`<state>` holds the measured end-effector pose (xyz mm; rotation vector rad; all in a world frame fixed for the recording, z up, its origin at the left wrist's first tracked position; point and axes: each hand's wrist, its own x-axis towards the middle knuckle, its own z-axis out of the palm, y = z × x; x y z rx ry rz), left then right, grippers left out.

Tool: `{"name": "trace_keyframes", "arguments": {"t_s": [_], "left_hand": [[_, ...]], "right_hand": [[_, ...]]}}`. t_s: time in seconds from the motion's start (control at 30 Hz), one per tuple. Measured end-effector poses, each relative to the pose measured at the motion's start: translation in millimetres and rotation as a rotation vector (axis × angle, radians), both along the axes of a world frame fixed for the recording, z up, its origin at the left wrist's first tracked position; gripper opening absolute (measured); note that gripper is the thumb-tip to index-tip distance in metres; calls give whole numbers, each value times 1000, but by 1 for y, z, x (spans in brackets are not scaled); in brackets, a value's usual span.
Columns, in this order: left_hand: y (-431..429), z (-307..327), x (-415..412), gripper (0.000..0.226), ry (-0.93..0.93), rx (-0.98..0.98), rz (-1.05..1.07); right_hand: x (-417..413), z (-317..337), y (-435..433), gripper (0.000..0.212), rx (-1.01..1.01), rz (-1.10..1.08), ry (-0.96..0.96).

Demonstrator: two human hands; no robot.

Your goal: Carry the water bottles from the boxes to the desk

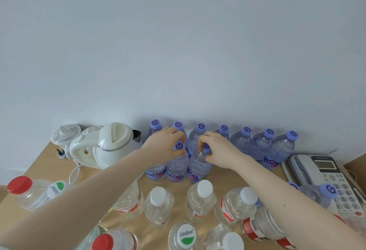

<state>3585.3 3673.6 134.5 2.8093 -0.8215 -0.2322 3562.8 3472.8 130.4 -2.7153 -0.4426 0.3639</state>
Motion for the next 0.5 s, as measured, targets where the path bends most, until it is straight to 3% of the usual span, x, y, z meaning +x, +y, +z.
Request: {"name": "trace_keyframes", "arguments": {"t_s": [0.07, 0.17, 0.33, 0.5], "left_hand": [[1, 1, -2, 38, -10, -2, -3], [1, 3, -3, 42, -42, 4, -12], [0, 4, -5, 42, -76, 20, -43], [-8, 5, -3, 46, -120, 55, -75]], "right_hand": [[0, 4, 4, 24, -81, -1, 12], [2, 8, 7, 48, -232, -68, 60], [1, 5, 15, 22, -180, -97, 28], [4, 4, 13, 25, -168, -72, 15]]}}
